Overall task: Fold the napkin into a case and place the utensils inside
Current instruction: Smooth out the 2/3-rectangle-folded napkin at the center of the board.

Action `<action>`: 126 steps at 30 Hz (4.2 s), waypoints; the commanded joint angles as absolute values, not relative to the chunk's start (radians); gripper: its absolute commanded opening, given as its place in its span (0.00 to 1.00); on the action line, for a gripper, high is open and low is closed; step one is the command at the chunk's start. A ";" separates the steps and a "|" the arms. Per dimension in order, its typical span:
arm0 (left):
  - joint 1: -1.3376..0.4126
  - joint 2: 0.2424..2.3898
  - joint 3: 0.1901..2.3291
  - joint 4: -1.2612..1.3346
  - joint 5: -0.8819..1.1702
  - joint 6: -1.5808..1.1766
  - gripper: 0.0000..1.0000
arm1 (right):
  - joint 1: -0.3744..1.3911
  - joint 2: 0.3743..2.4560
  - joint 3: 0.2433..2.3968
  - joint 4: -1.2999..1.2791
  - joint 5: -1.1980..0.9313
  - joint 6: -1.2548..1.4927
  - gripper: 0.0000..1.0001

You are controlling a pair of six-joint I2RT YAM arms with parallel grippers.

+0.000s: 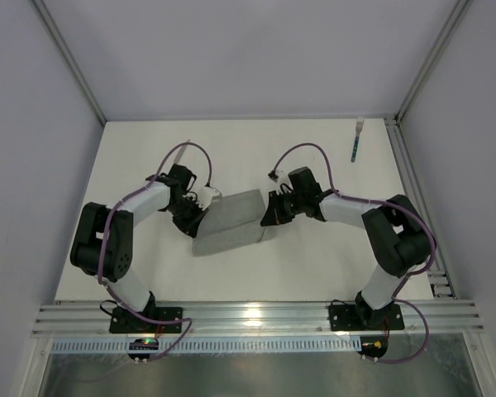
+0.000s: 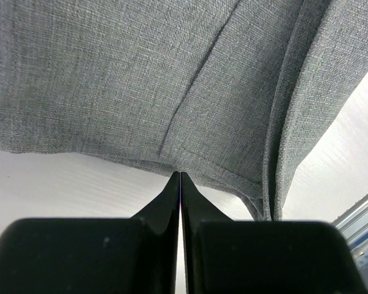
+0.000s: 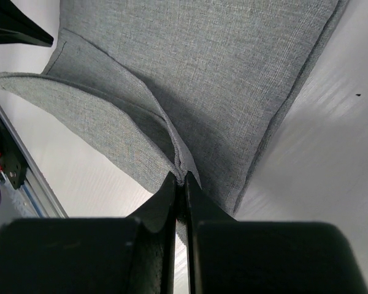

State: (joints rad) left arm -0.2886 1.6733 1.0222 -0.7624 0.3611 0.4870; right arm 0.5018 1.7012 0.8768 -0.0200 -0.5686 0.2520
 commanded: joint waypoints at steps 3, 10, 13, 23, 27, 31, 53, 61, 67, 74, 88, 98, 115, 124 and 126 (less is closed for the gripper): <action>-0.287 1.663 1.003 -0.767 0.359 0.517 0.00 | 0.497 1.732 0.934 0.018 -0.565 0.324 0.03; -0.285 1.663 0.979 -0.755 0.344 0.531 0.00 | 0.495 1.805 0.997 -0.037 -0.514 0.351 0.03; -0.282 1.664 0.971 -0.746 0.334 0.528 0.00 | 0.494 1.828 1.005 -0.041 -0.496 0.362 0.03; -0.273 1.663 0.974 -0.738 0.330 0.514 0.00 | 0.489 1.844 0.997 -0.049 -0.434 0.359 0.03; -0.246 1.643 1.009 -0.758 0.342 0.480 0.18 | 0.489 1.847 1.003 -0.058 -0.440 0.345 0.03; -0.186 1.557 1.048 -0.770 0.365 0.450 0.40 | 0.491 1.848 1.003 -0.061 -0.448 0.339 0.03; -0.313 1.566 0.997 -0.749 0.403 0.474 0.22 | 0.489 1.852 1.000 -0.060 -0.448 0.336 0.03; -0.310 1.643 0.977 -0.641 0.289 0.434 0.00 | 0.489 1.848 0.997 -0.063 -0.449 0.316 0.03; -0.308 1.684 0.957 -0.594 0.297 0.428 0.00 | 0.489 1.830 1.002 -0.061 -0.448 0.305 0.05; -0.308 1.675 0.960 -0.598 0.322 0.433 0.00 | 0.491 1.734 1.037 -0.123 -0.450 0.267 0.54; -0.308 1.651 0.979 -0.612 0.342 0.423 0.01 | 0.525 1.643 0.973 -0.245 -0.347 0.199 0.57; -0.308 1.647 1.002 -0.617 0.353 0.428 0.02 | 0.531 1.667 1.015 -0.245 -0.360 0.213 0.03; -0.310 1.672 1.026 -0.597 0.321 0.449 0.02 | 0.520 1.727 1.032 -0.107 -0.474 0.293 0.03; -0.308 1.701 1.019 -0.583 0.293 0.456 0.02 | 0.488 1.706 0.983 -0.014 -0.474 0.363 0.03; -0.308 1.709 1.019 -0.578 0.288 0.456 0.02 | 0.480 1.727 0.985 -0.009 -0.472 0.373 0.03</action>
State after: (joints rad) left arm -0.3119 1.6844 0.9985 -0.6258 0.3172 0.4305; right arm 0.4950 1.7290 0.9855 -0.0834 -0.4583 0.3302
